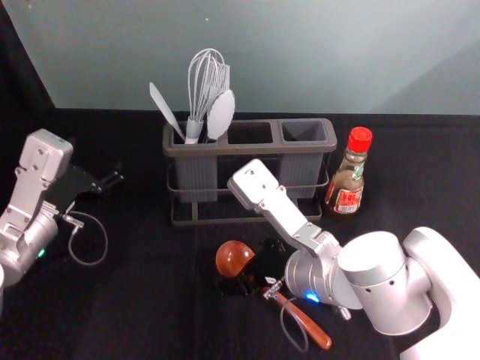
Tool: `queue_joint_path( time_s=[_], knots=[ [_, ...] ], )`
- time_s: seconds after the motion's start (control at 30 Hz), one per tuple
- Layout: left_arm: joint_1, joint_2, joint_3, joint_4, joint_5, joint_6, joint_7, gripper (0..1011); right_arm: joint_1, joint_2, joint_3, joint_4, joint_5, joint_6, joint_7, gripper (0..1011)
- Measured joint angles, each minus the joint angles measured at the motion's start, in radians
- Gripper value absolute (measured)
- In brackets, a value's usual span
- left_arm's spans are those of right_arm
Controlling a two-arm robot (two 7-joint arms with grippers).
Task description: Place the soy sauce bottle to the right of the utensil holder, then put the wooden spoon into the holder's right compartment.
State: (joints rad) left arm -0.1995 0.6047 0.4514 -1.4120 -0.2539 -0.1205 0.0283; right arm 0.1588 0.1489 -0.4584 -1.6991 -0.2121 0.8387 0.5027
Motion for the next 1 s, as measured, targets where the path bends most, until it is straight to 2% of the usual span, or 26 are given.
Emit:
queue_joint_path(
  time_s=[1.0],
  knots=[
    [0.0,0.0,0.0,0.0,0.0,0.0,0.0,1011,-0.004,-0.007,0.009,0.014,-0.011,-0.012,0.015,1000]
  ],
)
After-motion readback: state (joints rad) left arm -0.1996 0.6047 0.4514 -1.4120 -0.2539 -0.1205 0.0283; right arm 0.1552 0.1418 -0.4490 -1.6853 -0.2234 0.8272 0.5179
